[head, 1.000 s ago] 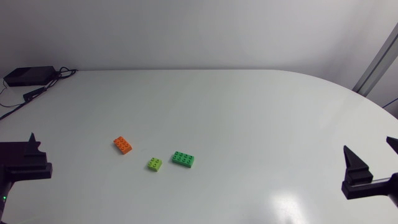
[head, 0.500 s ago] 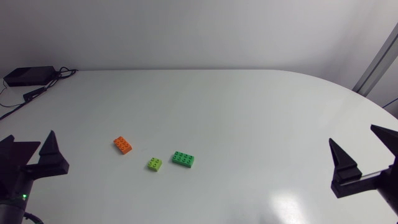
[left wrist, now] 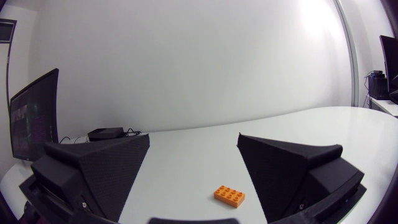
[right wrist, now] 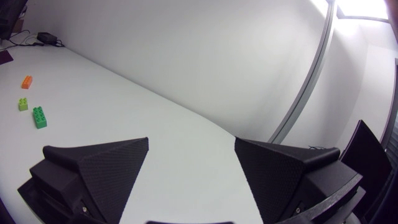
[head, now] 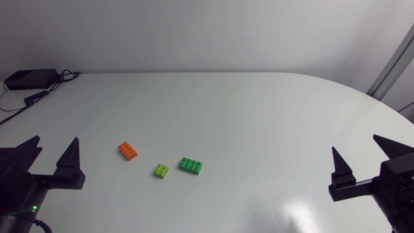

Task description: Separate the duplo bricks

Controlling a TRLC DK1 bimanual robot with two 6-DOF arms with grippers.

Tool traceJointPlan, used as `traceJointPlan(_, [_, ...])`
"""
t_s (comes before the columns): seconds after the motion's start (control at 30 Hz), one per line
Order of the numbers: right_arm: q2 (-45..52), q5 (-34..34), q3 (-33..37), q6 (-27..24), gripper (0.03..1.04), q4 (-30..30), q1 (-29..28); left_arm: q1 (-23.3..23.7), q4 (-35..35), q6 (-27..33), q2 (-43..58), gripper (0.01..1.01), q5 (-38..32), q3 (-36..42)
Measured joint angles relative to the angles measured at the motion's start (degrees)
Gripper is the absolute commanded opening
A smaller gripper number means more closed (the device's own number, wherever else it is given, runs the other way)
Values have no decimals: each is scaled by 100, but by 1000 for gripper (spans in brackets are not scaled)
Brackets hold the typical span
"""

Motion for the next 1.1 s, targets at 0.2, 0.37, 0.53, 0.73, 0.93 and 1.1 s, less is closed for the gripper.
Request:
traceJointPlan(0.2, [-70, 0, -111, 72, 995, 219, 2, 2, -20, 0, 0, 987, 90, 0])
traceJointPlan(0.37, [-140, 0, -260, 170, 995, 363, 15, 2, -22, 2, 0, 987, 140, 0])
traceJointPlan(0.53, [-144, -74, -424, 164, 995, 595, 168, 2, -31, 4, 0, 987, 164, 0])
traceJointPlan(0.73, [-170, -109, -745, 15, 995, 876, 302, 2, -42, 20, 0, 987, 164, 0])
traceJointPlan(0.93, [-170, -109, -743, -203, 995, 846, 271, 2, -42, 46, 0, 987, 166, 0])
traceJointPlan(1.1, [-170, -109, -743, -275, 995, 844, 214, 2, -42, 48, 0, 987, 166, 0])
